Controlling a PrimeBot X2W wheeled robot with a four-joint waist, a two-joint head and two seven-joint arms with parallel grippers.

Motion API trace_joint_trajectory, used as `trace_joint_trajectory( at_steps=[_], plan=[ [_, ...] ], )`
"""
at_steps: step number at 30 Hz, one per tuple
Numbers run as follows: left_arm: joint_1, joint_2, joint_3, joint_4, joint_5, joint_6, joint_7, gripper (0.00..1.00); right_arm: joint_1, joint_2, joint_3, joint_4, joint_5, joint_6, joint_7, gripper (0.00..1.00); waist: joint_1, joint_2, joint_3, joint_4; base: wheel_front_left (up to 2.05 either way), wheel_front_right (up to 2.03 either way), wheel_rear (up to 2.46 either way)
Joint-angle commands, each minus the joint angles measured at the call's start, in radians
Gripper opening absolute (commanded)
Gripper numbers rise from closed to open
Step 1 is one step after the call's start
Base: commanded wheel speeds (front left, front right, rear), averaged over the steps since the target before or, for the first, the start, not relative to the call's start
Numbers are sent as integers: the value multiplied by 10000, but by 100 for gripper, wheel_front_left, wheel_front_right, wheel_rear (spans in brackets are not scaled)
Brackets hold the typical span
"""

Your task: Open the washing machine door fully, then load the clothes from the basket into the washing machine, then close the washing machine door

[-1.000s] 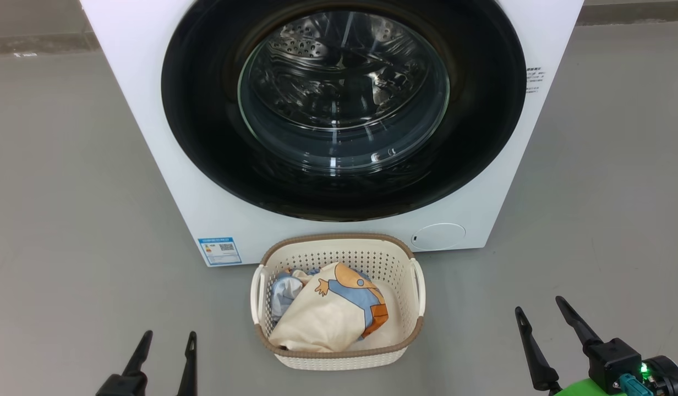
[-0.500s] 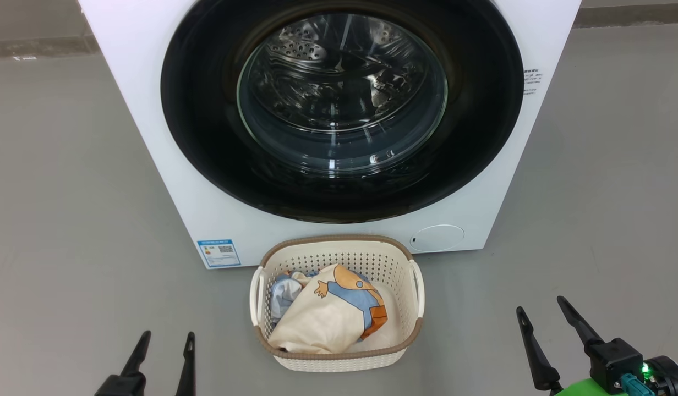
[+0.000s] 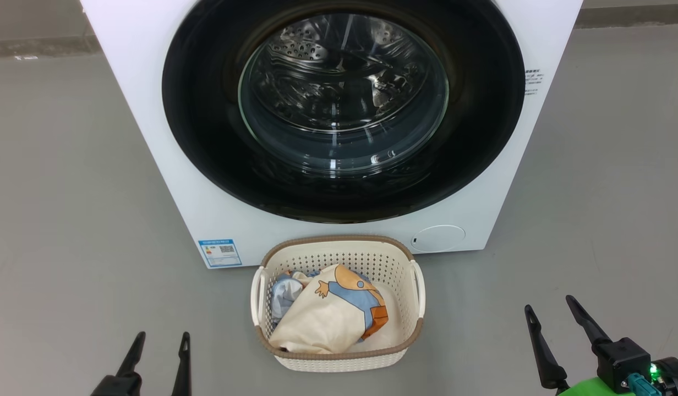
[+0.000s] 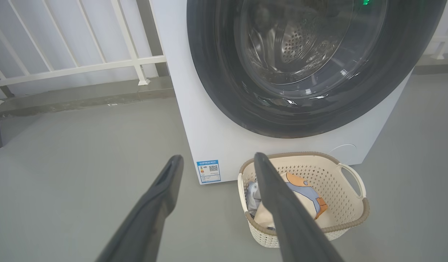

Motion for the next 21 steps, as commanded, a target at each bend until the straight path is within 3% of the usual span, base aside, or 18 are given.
trace_joint_trajectory(
  at_steps=[1,10,21],
  plan=[
    [-174,162,354,-194,-65,112,-107,100,-83,-73,209,-277,-102,16,-122,100,0,-1,-4,5,1,1,-3],
    [-208,162,279,-172,29,122,-107,100,-102,-55,224,-267,-92,16,-122,100,0,-1,24,-2,41,41,-82],
    [-208,162,264,-220,41,110,-107,100,-75,-31,202,-267,-66,16,-122,100,0,-1,49,-53,107,107,-213]
  ],
)
